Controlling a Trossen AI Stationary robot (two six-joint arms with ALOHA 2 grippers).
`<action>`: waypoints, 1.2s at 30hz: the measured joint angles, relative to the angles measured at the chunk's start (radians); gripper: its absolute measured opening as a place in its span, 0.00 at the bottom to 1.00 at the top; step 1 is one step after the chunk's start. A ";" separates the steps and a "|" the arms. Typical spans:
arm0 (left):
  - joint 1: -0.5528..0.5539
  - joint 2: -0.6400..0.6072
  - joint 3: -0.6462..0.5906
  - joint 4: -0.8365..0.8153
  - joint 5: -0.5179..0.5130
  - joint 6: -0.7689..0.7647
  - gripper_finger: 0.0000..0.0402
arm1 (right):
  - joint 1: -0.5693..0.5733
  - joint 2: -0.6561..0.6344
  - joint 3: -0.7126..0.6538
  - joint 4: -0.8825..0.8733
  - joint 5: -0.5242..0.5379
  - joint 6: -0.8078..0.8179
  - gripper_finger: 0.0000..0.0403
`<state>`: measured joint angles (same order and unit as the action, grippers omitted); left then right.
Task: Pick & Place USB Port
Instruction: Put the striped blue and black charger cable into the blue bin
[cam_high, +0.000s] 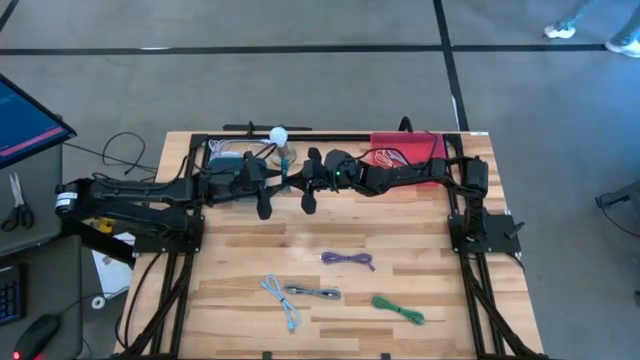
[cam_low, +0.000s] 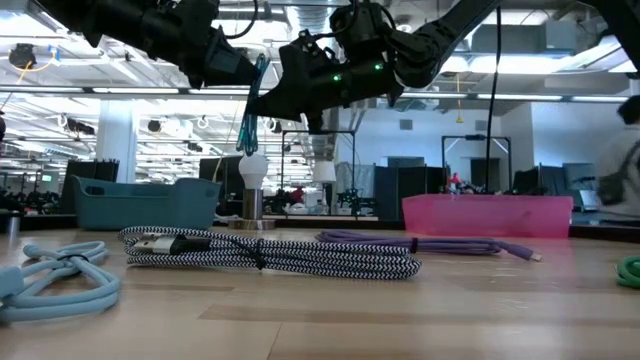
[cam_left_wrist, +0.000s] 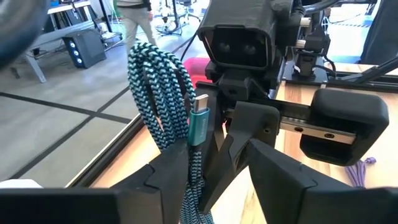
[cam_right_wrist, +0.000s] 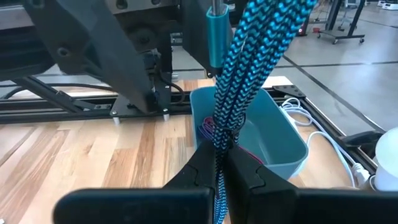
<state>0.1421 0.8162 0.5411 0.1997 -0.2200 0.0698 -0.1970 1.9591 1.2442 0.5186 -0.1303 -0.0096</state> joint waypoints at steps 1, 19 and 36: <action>0.000 0.000 0.000 0.000 -0.001 0.000 0.39 | 0.000 0.000 0.000 0.001 0.000 -0.001 0.00; 0.001 0.000 0.000 -0.003 -0.008 0.016 0.03 | 0.001 0.000 0.000 0.005 -0.006 0.000 0.05; 0.070 -0.152 -0.001 -0.259 -0.140 0.072 0.01 | -0.036 -0.018 -0.007 -0.102 -0.006 0.010 0.16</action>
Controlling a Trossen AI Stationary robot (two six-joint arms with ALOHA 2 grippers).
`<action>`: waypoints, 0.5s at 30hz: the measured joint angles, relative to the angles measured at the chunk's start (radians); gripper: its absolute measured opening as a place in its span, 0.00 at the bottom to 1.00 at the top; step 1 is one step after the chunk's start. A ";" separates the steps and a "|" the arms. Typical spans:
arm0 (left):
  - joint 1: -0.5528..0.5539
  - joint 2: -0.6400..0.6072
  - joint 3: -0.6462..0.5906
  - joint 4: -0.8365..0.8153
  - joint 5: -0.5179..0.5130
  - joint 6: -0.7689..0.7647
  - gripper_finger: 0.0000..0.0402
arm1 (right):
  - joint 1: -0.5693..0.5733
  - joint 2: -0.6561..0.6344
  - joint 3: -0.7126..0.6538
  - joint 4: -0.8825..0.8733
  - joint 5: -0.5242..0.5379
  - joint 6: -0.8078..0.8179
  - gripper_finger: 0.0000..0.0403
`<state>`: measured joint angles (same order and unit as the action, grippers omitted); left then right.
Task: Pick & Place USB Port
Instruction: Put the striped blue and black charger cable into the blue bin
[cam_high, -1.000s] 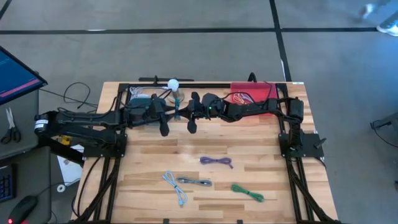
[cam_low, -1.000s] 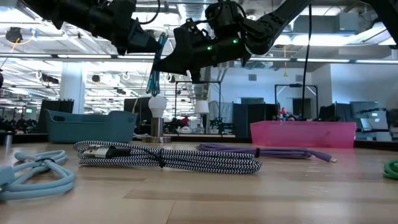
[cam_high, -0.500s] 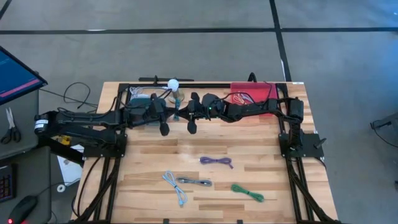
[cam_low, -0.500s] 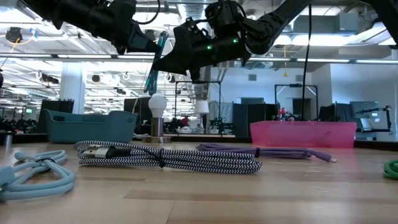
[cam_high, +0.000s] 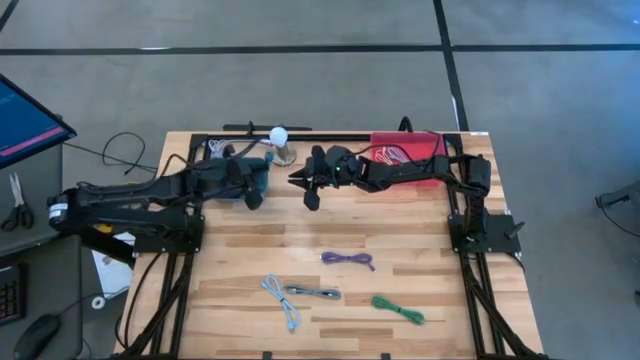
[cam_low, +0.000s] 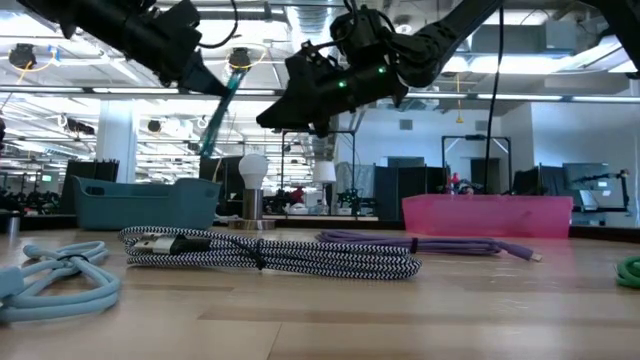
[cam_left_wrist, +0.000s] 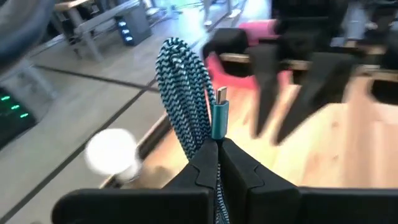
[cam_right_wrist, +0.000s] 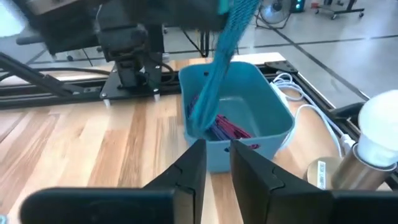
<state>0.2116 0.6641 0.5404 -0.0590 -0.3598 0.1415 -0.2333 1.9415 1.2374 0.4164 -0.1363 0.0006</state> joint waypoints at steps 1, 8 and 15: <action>0.014 -0.019 0.000 -0.029 -0.007 0.000 0.01 | -0.001 -0.002 -0.005 0.002 -0.002 0.000 0.16; 0.142 -0.086 0.000 -0.229 -0.015 -0.020 0.01 | -0.007 -0.087 -0.094 0.016 -0.020 -0.010 0.16; 0.258 -0.045 0.000 -0.347 -0.015 -0.049 0.01 | -0.007 -0.287 -0.247 0.040 -0.020 -0.025 0.16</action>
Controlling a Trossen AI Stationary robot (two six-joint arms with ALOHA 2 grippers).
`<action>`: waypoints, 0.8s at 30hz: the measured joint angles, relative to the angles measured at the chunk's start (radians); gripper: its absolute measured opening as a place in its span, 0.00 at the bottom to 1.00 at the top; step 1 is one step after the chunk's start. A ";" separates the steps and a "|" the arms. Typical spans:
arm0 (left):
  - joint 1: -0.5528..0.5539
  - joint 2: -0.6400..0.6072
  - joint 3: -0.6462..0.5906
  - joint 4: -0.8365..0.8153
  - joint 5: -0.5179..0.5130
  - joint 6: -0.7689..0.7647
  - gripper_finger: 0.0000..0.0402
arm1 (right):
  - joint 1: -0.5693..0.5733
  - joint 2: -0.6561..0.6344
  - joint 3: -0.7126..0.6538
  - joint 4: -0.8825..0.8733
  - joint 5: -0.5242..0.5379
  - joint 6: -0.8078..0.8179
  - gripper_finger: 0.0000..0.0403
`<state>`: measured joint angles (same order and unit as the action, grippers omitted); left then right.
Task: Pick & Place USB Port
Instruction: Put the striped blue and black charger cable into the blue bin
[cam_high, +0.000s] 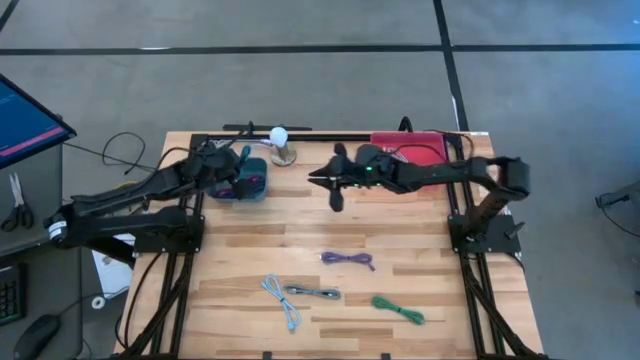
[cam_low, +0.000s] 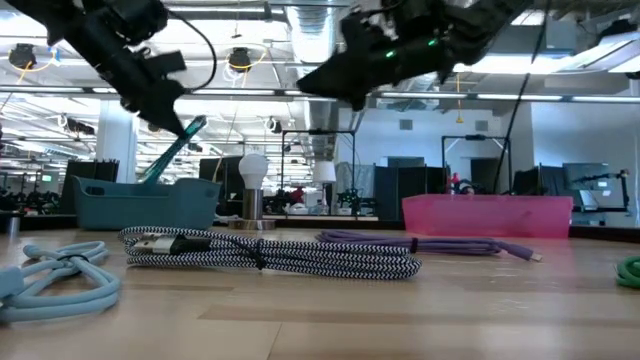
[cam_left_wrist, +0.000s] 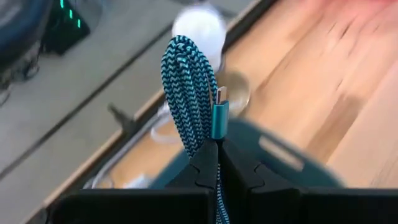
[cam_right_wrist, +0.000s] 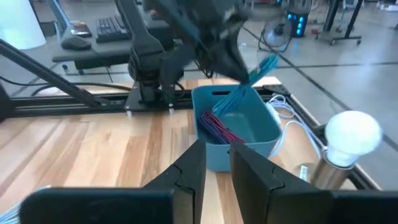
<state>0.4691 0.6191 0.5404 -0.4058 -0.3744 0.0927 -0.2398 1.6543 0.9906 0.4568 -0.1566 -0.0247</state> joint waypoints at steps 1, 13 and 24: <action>0.008 0.009 0.000 -0.023 0.000 -0.008 0.01 | 0.000 -0.030 -0.022 -0.001 0.001 -0.001 0.16; 0.043 0.169 0.000 -0.111 0.001 -0.070 0.01 | 0.000 -0.311 -0.211 0.004 0.007 0.005 0.16; 0.056 0.328 0.000 -0.103 0.006 -0.098 0.02 | 0.003 -0.360 -0.231 -0.008 0.031 0.006 0.16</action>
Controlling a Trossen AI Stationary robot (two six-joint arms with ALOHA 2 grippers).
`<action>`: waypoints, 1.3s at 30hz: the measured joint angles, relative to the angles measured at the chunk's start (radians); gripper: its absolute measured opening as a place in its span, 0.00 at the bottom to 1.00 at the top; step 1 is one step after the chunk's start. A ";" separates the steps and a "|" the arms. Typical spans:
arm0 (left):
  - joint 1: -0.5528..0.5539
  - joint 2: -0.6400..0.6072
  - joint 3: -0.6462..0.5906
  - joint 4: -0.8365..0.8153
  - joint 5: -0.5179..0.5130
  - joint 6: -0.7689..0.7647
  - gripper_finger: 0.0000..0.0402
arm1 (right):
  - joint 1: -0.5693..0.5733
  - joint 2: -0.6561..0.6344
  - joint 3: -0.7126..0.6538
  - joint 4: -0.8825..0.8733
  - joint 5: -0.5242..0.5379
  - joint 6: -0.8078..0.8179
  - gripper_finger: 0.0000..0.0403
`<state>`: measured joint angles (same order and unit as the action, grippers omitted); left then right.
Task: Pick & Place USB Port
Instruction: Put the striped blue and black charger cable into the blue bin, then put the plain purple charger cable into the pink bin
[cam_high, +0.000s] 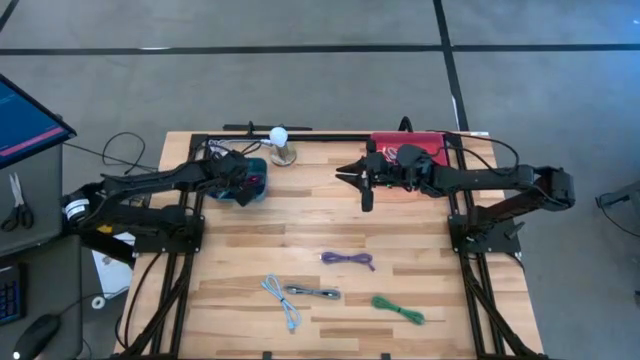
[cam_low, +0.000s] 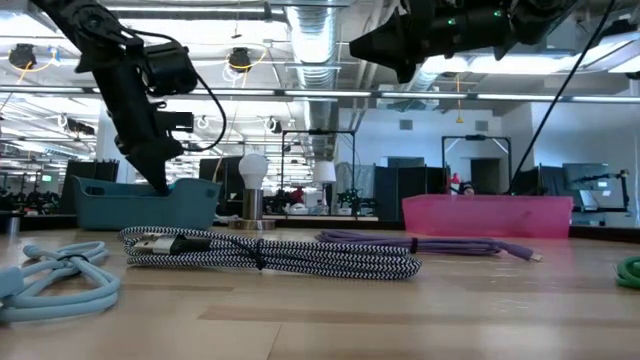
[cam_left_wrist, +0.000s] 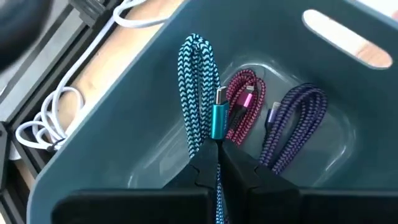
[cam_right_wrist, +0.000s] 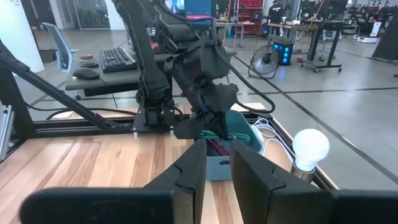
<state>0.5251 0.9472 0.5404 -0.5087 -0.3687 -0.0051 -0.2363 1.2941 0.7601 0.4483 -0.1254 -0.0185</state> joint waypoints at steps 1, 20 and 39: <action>0.000 0.005 0.000 0.002 0.000 0.000 0.02 | 0.000 0.000 0.000 0.000 0.000 0.000 0.16; -0.003 0.007 0.000 0.083 0.000 -0.029 0.21 | 0.000 0.001 0.000 -0.001 0.000 -0.008 0.16; -0.240 -0.167 0.001 0.407 0.243 0.029 0.22 | 0.004 -0.026 0.002 -0.159 -0.008 -0.036 0.16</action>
<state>0.2854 0.7804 0.5411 -0.1021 -0.1258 0.0235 -0.2327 1.2682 0.7620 0.2896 -0.1329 -0.0550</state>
